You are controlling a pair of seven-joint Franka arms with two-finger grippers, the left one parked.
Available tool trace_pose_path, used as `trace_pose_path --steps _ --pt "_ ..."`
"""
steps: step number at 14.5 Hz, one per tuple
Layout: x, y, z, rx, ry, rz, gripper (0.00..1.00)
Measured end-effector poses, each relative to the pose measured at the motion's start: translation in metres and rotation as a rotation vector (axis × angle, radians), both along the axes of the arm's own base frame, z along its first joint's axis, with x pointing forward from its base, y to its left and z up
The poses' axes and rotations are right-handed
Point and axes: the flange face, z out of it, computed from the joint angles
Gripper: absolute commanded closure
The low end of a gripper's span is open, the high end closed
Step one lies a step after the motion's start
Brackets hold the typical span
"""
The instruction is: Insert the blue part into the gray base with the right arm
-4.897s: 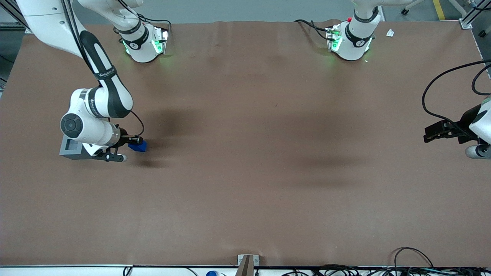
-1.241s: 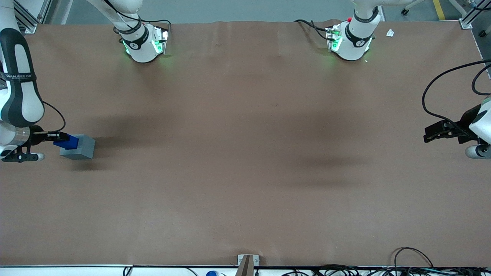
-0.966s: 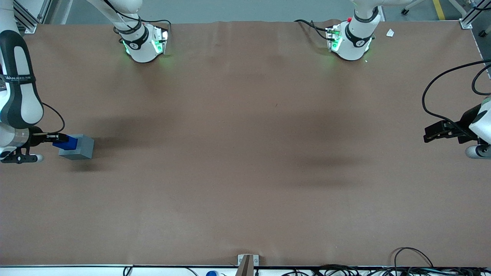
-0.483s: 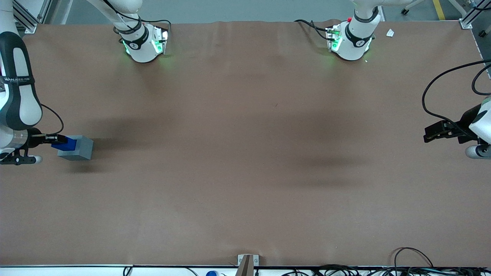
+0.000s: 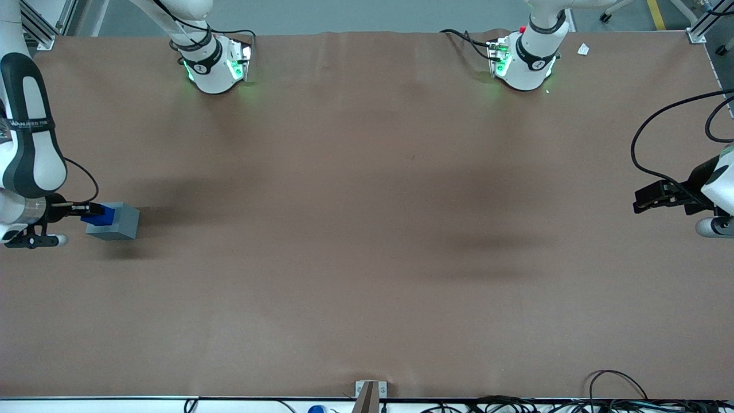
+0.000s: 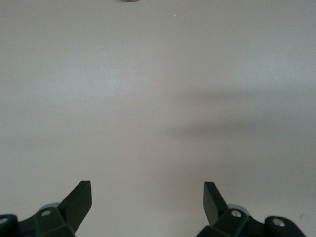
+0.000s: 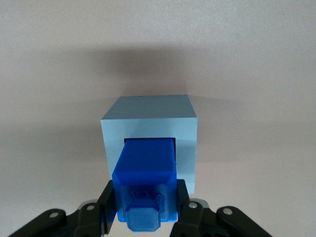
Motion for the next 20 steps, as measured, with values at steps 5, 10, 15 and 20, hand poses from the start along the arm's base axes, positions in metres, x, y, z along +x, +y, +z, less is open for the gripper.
trace_pose_path --steps 5,10,15,20 --pt "0.000 0.000 -0.001 0.001 0.001 0.001 0.36" --pt "0.000 0.000 -0.005 0.002 0.006 0.000 0.21" --pt "0.004 0.000 -0.001 -0.001 -0.006 0.002 0.00" --pt "0.015 0.003 0.025 0.004 0.004 0.009 0.00"
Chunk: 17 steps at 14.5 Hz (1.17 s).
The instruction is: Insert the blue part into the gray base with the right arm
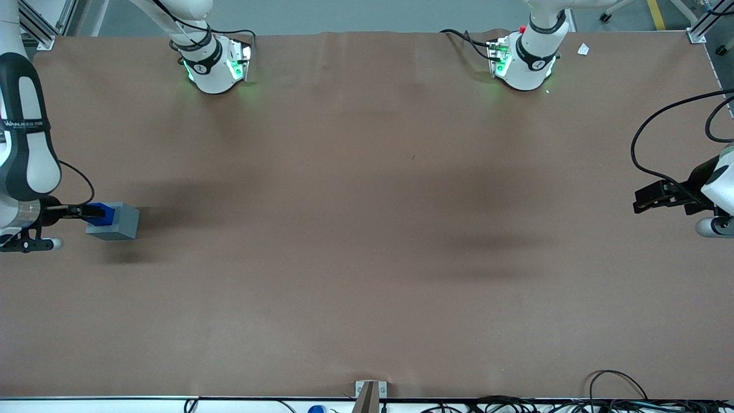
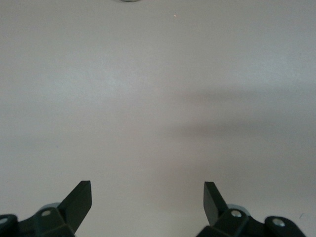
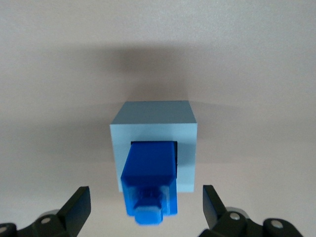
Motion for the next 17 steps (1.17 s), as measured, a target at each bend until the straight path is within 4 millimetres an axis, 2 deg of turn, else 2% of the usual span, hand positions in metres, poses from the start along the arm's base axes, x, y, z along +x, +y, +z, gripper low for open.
trace_pose_path --steps 4,7,10,13,15,17 --pt "-0.001 0.004 0.058 0.010 -0.035 -0.016 0.00" --pt "-0.017 0.014 0.122 0.023 -0.041 -0.024 0.00" --pt "-0.040 0.035 0.192 0.051 -0.068 -0.061 0.00" --pt "-0.060 0.066 0.251 0.041 -0.057 -0.119 0.00" --pt "-0.067 0.100 0.279 0.018 -0.059 -0.158 0.00" --pt "-0.073 0.139 0.298 -0.002 -0.069 -0.170 0.00"
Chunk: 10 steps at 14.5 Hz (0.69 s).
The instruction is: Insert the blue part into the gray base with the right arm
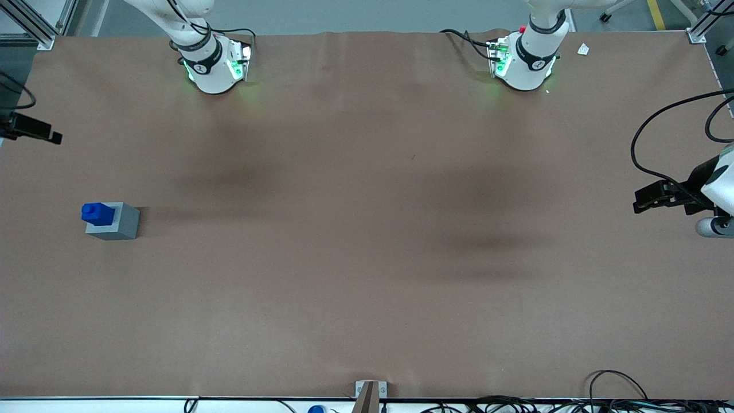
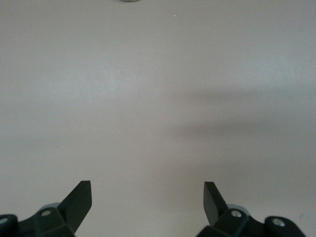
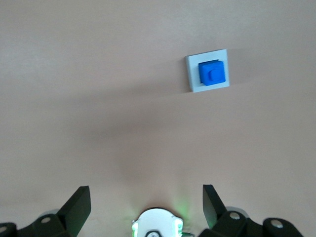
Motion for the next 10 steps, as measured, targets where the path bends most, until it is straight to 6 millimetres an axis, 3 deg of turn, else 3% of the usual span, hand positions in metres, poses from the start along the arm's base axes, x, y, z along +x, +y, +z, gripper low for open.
trace_pose_path --steps 3,5,10 --pt "-0.003 0.052 0.016 -0.023 -0.028 0.032 0.00" --pt "0.000 0.071 0.020 -0.034 -0.051 0.061 0.00" --pt "0.001 0.073 0.052 -0.043 -0.124 0.063 0.00"
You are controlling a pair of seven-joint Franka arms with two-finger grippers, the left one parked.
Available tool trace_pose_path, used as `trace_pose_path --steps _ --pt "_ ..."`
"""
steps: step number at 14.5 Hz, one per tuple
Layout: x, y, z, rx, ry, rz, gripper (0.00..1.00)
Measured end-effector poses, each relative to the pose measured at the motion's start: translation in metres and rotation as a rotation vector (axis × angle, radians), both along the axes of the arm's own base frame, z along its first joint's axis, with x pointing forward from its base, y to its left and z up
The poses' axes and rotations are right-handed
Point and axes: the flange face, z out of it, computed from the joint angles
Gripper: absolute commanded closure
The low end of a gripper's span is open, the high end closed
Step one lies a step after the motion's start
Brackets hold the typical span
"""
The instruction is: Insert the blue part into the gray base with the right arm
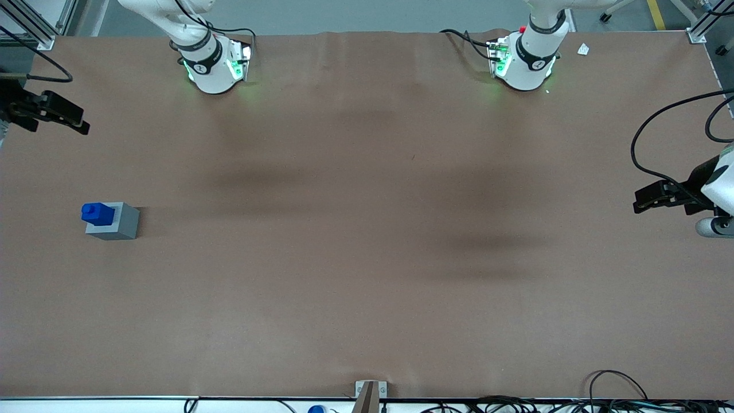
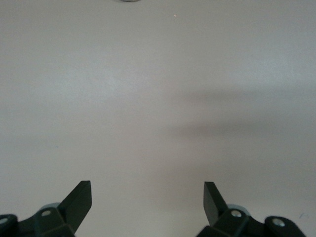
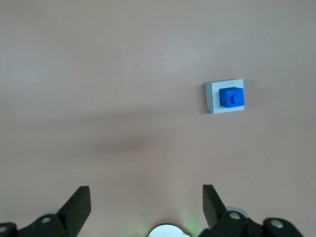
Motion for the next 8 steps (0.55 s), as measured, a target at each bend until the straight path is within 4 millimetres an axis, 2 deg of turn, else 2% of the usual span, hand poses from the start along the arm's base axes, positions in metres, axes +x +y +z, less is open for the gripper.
trace_pose_path --steps 8 --pt "0.0049 -0.0039 -0.0054 -0.004 0.010 -0.006 0.00"
